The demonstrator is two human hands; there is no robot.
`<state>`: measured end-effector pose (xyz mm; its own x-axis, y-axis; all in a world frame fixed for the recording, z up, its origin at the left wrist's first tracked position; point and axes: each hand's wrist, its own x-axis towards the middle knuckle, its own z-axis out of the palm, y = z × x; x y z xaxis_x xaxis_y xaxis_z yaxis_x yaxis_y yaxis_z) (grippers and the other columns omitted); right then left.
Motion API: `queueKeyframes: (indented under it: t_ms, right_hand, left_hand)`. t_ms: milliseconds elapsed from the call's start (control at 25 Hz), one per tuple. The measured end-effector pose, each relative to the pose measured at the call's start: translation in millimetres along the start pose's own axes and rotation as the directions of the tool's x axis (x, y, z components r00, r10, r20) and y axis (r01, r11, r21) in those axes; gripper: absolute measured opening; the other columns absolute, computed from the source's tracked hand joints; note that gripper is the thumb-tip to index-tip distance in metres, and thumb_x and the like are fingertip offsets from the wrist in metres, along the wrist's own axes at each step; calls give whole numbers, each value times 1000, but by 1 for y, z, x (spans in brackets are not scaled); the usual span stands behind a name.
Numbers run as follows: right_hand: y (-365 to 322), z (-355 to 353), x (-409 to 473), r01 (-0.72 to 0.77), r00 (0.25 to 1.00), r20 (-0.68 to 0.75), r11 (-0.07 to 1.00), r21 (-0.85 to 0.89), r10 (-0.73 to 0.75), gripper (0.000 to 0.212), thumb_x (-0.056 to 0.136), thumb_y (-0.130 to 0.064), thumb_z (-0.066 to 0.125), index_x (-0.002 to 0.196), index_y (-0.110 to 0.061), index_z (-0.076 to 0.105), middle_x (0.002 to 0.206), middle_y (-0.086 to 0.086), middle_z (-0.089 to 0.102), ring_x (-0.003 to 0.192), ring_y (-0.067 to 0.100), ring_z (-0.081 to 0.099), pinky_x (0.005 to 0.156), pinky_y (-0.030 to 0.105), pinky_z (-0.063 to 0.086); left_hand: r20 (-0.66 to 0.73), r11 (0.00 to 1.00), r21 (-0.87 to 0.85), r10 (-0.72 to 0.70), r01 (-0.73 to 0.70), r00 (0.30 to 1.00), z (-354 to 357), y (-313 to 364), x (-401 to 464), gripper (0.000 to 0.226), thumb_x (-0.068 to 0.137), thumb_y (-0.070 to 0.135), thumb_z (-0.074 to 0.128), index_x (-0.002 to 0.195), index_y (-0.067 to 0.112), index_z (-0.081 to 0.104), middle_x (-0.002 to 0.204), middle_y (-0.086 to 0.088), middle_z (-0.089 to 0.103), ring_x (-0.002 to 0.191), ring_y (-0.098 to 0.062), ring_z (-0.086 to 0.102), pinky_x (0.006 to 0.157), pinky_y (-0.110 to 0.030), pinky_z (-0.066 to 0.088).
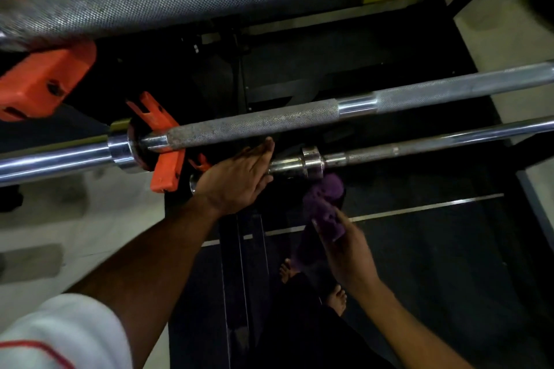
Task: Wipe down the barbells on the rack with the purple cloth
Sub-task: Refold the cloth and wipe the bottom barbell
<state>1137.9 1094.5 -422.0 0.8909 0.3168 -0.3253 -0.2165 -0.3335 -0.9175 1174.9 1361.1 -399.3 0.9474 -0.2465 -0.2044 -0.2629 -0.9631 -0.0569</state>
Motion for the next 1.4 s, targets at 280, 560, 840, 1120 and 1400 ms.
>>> queueKeyframes:
  t_ms: [280,560,840,1120,1400]
  right_hand:
    - [9,33,82,-355,817,175,239,904,549,49,93,-53,49,116,-14,66,116,17,69,101,37,66,77,45,56]
    - [-7,53,94,-233,878,112,210,950,465,45,93,-52,47,114,-16,65,102,10,65,89,28,65,75,36,54]
    - [-1,57,87,-245,898,49,407,880,437,62,99,-44,41,137,4,48,120,25,63,99,36,66,70,36,58]
    - [10,42,112,-13,997,-27,506,862,70,22,99,-23,54,118,-18,63,105,0,74,93,15,72,74,24,58]
    - [-37,24,61,-461,804,150,445,767,575,44,88,-43,52,111,-11,72,109,15,73,107,34,67,101,46,51]
  left_hand:
    - [-40,999,34,3,-1,999,-3,3,0,68,105,41,33,156,-1,16,159,-18,32,143,-24,40,115,-27,16]
    - [-74,996,89,-1,8,997,9,1,0,67,104,40,31,155,-3,22,156,-21,36,139,-27,44,116,-30,21]
    - [-70,996,79,44,-38,997,17,-2,1,66,106,41,17,155,-4,18,160,-22,24,146,-27,35,121,-34,19]
    - [-127,996,79,40,-30,991,20,-1,2,64,107,39,16,153,-6,23,157,-26,30,141,-31,41,119,-38,26]
    - [-63,999,-32,15,-17,998,19,-4,-1,65,107,42,17,155,-3,20,161,-22,24,145,-28,37,119,-38,31]
